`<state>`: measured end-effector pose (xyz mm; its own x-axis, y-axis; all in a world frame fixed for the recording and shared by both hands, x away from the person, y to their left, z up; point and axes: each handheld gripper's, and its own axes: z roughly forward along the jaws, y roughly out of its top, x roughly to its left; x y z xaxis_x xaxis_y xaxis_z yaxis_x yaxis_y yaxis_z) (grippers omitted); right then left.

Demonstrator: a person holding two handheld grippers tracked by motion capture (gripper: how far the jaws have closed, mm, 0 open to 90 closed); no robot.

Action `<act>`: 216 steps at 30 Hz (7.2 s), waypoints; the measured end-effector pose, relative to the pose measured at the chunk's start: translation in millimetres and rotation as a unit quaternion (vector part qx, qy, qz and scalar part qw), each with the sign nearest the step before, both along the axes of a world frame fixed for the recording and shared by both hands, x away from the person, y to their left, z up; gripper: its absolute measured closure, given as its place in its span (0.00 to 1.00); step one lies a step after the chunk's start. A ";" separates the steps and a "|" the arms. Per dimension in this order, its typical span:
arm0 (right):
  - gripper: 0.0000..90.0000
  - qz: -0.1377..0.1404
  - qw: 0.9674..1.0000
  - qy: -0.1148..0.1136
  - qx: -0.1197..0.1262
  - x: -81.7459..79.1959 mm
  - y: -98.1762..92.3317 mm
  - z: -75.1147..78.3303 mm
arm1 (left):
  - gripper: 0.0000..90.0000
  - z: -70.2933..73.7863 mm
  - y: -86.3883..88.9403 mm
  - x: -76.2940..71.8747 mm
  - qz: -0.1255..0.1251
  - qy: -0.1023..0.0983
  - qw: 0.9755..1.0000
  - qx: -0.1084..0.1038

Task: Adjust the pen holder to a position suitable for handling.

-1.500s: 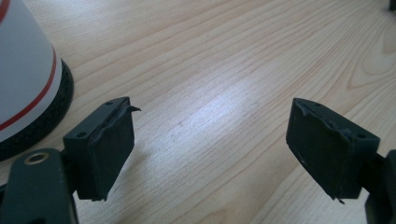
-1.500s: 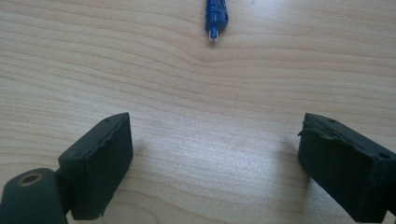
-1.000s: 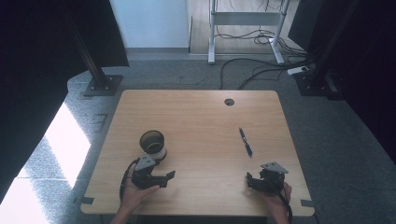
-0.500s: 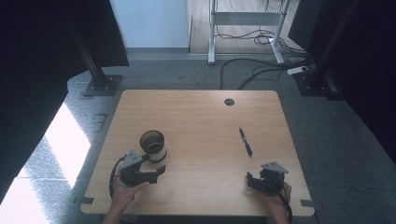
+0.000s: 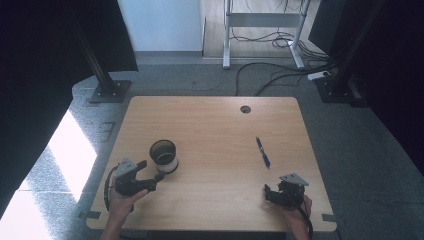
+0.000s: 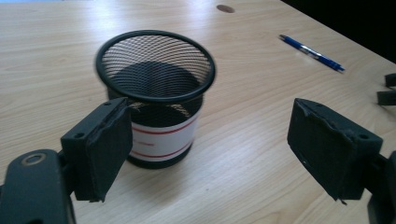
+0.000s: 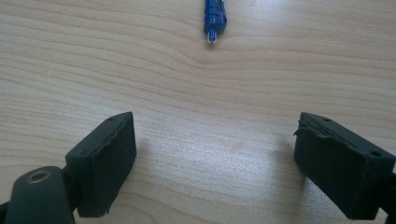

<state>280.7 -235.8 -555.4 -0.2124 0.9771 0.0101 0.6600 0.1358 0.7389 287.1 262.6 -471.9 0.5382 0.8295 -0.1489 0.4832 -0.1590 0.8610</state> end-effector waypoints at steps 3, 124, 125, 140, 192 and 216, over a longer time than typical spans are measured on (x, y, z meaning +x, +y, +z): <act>0.14 0.000 1.000 0.000 0.000 0.0 0.0 0.0 | 0.16 -2.0 4.0 1.7 0.009 0.003 1.000 0.004; 0.15 -0.006 1.000 0.000 0.001 -0.5 -0.9 0.1 | 0.12 19.7 -73.8 36.7 0.028 -0.039 0.997 0.055; 0.15 -0.006 1.000 0.000 0.002 -0.4 -0.9 0.2 | 0.12 21.2 -75.9 37.3 0.024 -0.040 0.997 0.056; 0.16 -0.007 1.000 -0.001 0.002 -0.5 -1.4 0.2 | 0.12 26.9 -94.6 47.3 0.014 -0.039 0.998 0.048; 0.16 -0.009 1.000 -0.001 0.001 -0.5 -1.5 0.2 | 0.12 -2.7 -178.3 96.0 -0.019 -0.017 0.997 0.077; 0.16 -0.009 1.000 -0.001 0.001 -0.6 -1.4 0.2 | 0.12 -36.9 -199.1 119.9 -0.019 0.012 0.996 0.092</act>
<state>280.1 -237.3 -555.2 -0.1948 0.9808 0.0125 0.6608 0.1218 0.7406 407.0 63.4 -508.8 0.5680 0.8230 -0.0098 0.4936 -0.3311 0.8042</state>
